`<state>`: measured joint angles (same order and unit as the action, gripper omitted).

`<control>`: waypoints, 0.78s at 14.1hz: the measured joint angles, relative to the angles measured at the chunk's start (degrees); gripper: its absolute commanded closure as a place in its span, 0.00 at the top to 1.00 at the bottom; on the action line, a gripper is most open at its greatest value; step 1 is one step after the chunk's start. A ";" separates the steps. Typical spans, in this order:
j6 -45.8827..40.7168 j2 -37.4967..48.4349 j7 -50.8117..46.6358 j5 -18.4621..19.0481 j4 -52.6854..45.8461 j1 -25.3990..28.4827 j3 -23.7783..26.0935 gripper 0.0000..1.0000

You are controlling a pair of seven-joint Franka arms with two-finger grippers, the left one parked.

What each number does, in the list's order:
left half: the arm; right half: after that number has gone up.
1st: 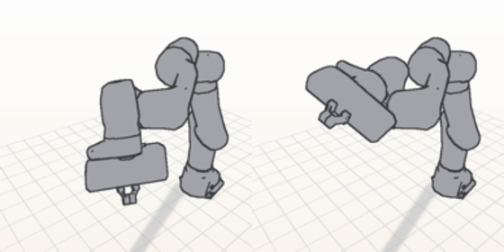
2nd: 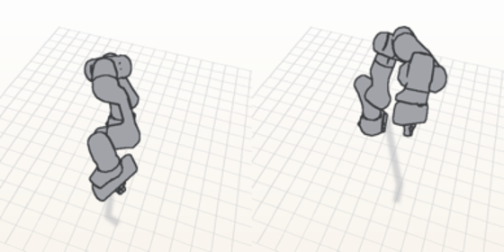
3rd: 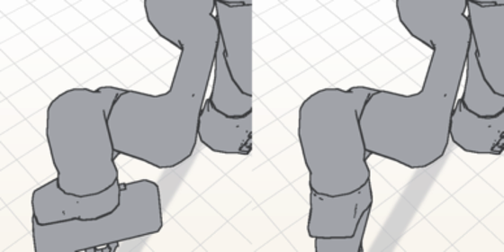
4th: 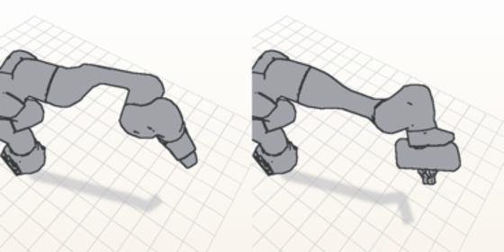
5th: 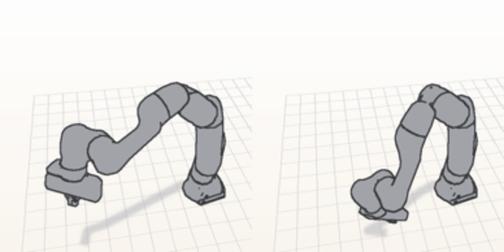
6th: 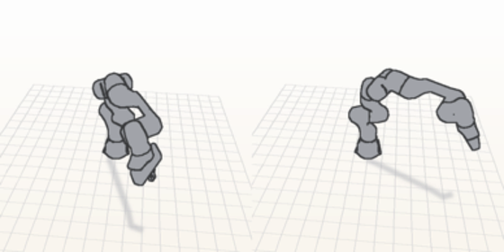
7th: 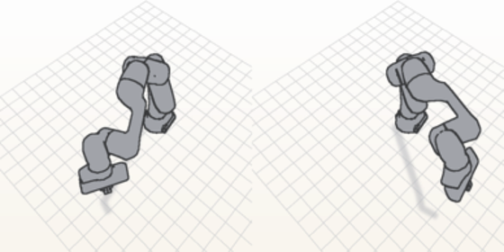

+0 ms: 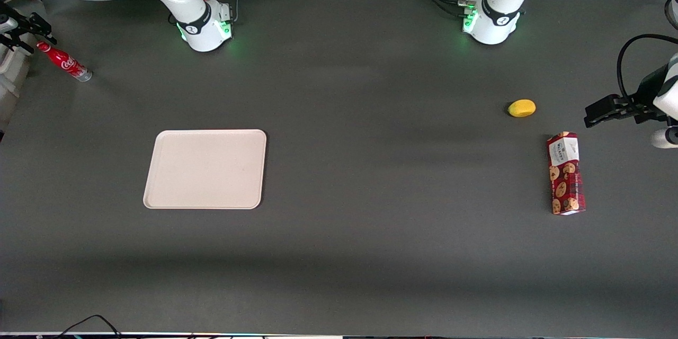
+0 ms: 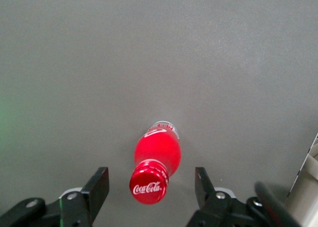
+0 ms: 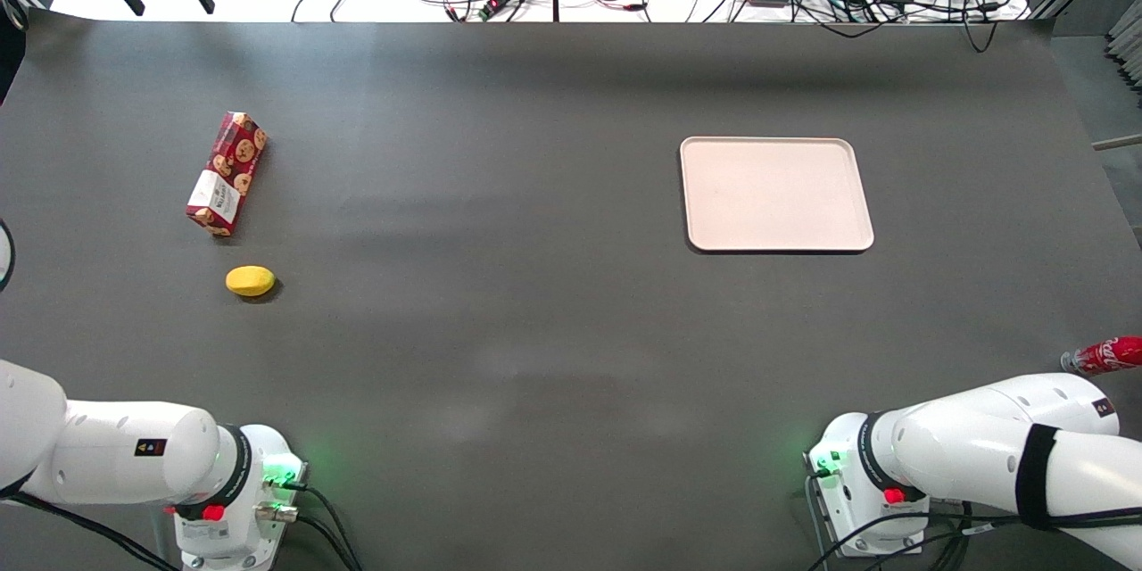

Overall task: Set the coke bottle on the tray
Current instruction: 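Lower the open right gripper around the bottle neck and close it, then lift the held bottle and carry it toward the white tray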

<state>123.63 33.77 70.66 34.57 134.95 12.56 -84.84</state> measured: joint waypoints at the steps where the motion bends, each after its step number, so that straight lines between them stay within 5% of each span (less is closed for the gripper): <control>1: 0.00 0.00 0.01 0.00 0.00 0.02 -0.17 0.71; 11: 0.07 0.36 1.38 -0.01 0.00 0.14 -1.20 0.32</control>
<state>123.70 34.13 72.04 34.57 134.95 12.70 -86.04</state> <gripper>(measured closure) 0.617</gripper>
